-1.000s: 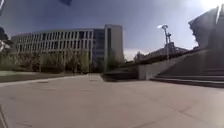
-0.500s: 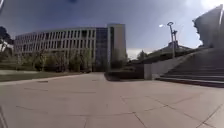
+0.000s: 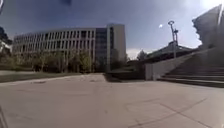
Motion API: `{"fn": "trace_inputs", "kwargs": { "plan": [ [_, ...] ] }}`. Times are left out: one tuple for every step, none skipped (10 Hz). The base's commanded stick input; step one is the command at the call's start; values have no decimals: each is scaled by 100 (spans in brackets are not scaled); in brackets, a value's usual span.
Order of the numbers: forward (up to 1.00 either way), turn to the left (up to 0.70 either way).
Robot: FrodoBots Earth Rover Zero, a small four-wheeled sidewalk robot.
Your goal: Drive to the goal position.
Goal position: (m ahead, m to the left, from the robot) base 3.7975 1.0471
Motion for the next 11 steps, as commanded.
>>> {"fn": "trace_inputs", "kwargs": {
  "plan": [
    [85,0],
    [85,0],
    [85,0],
    [85,0],
    [85,0],
    [85,0],
    [85,0],
    [85,0],
    [85,0],
    [85,0],
    [85,0]
  ]
}}
